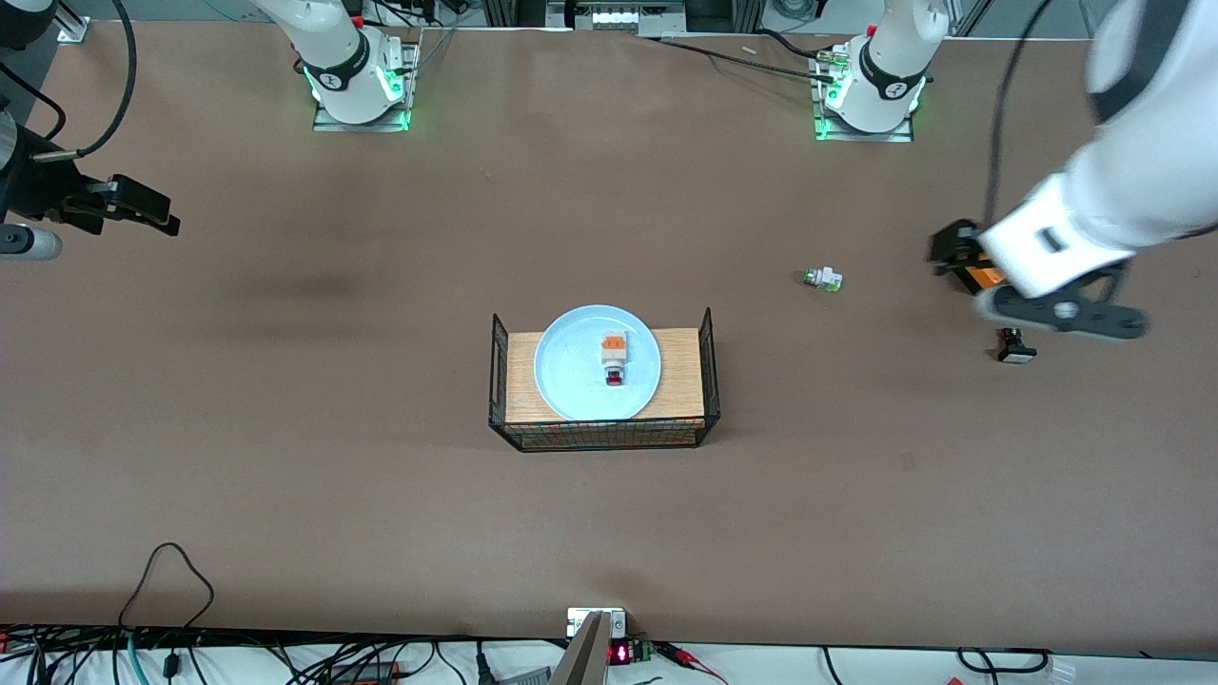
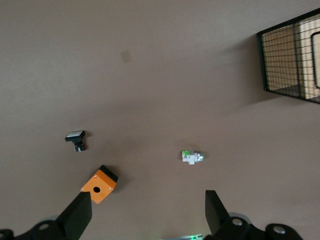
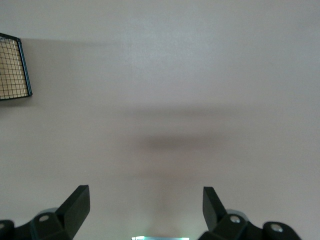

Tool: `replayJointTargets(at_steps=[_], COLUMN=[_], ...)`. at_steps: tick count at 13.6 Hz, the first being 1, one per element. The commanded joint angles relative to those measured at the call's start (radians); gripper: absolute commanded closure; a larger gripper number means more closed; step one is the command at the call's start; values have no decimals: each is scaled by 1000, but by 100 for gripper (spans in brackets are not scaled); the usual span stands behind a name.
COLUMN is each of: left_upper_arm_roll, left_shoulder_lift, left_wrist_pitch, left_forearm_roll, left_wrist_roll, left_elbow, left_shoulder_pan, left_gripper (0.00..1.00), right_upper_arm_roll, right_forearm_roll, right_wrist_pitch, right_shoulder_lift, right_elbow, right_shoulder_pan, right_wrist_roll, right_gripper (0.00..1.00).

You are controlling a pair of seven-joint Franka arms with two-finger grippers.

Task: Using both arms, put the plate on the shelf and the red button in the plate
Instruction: 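Release the button and withdraw the left gripper toward its side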

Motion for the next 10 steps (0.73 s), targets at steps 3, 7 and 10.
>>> replayJointTargets(at_steps=[3,7,10], left_upper_arm_roll=[173,176,179], left_shoulder_lift=[-274,-294,-294], left_wrist_pitch=[308,228,227], left_forearm_roll=[-48,-67,-68], left_wrist_roll=[165,72,64], left_elbow=[-417,-410,-407], left_shoulder_pan=[-14,-23,-26], left_gripper=[0,0,0], right_upper_arm_roll=[-5,-5,-3], right_forearm_roll=[-19,-25,-25], right_wrist_pitch=[-35,-37,-23], right_shoulder_lift=[-13,-15,-15], right_elbow=[-2,0,3], right_shoulder_pan=[11,11,14], right_wrist_roll=[-6,-6,-4], right_gripper=[0,0,0])
